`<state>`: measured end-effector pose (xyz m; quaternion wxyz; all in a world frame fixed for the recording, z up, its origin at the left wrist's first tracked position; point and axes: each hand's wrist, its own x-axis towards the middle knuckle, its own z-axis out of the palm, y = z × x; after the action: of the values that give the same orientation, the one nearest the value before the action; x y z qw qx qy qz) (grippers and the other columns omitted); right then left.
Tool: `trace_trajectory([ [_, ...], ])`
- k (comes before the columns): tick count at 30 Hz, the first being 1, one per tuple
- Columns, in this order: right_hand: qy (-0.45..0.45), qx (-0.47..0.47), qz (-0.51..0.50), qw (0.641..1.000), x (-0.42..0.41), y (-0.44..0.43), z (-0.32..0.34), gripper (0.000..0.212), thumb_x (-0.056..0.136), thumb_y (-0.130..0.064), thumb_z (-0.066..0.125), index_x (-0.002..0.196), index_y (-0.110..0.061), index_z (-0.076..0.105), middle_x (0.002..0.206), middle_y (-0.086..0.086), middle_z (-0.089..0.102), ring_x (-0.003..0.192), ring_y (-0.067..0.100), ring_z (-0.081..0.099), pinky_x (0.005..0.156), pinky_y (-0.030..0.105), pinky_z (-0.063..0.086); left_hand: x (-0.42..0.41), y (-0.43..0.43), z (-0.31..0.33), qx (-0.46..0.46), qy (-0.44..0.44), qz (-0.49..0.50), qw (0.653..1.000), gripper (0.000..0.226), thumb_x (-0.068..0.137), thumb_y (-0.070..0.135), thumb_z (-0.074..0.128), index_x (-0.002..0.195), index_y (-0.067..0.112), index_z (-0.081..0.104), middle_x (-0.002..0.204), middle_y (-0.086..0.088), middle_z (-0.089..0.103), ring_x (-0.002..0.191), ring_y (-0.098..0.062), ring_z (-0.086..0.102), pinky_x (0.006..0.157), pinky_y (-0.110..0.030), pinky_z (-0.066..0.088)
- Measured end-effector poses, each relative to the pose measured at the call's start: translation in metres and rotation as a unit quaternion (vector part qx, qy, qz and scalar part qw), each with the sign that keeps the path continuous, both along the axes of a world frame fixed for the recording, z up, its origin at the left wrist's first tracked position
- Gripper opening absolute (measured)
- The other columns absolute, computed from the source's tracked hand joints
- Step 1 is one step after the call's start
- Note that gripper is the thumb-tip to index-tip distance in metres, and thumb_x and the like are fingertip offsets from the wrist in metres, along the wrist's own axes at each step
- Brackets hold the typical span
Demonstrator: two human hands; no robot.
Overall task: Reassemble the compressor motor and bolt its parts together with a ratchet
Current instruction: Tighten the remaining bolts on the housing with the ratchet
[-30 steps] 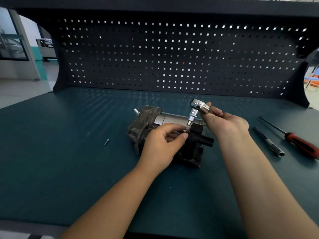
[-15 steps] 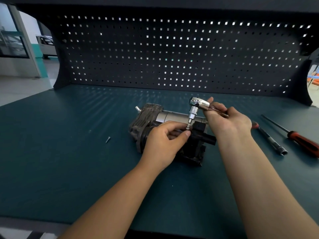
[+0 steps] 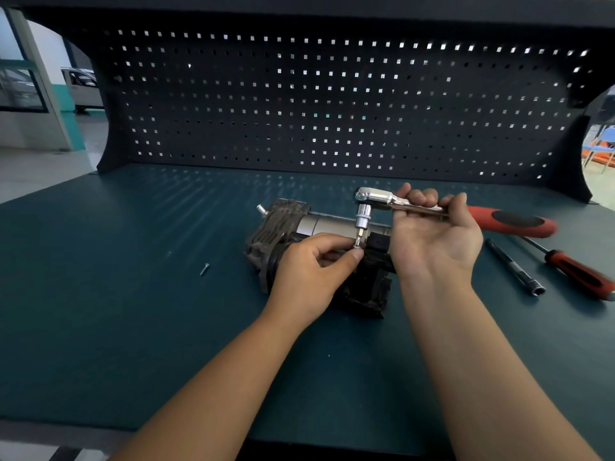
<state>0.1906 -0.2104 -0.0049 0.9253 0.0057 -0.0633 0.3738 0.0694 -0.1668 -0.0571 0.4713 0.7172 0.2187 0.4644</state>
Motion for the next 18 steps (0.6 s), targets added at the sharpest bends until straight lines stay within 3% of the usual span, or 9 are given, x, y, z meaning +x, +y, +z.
trace_trajectory([
  [5,-0.048,0.02,-0.013,0.999,0.0,-0.002,-0.003,0.033,0.102,-0.02,0.037,0.07,-0.011,0.041,0.058,0.004,0.041,0.052,0.017,0.042,0.078,0.036,0.049,0.002,0.0,0.001,0.026,0.008,0.015,1.0,0.008,0.086,0.016,0.066,0.088,0.021,0.072,0.086,0.007,0.072,0.08,-0.003,0.065,0.073,-0.011,0.049],
  [10,-0.075,0.042,-0.002,0.996,-0.001,-0.002,-0.002,0.032,0.101,-0.02,0.037,0.07,-0.011,0.041,0.056,0.003,0.041,0.051,0.015,0.042,0.078,0.035,0.049,0.005,0.0,0.001,0.013,-0.005,0.009,1.0,0.012,0.085,0.017,0.066,0.083,0.028,0.071,0.082,0.013,0.073,0.078,0.002,0.065,0.07,-0.008,0.047],
  [18,-0.027,0.024,0.083,0.996,0.006,0.009,0.005,0.034,0.102,-0.022,0.034,0.069,-0.012,0.039,0.053,0.001,0.036,0.044,0.014,0.035,0.068,0.034,0.046,0.004,-0.003,0.003,0.031,0.0,0.019,0.999,0.02,0.086,0.016,0.064,0.081,0.034,0.071,0.082,0.021,0.072,0.079,0.008,0.065,0.067,-0.003,0.044],
])
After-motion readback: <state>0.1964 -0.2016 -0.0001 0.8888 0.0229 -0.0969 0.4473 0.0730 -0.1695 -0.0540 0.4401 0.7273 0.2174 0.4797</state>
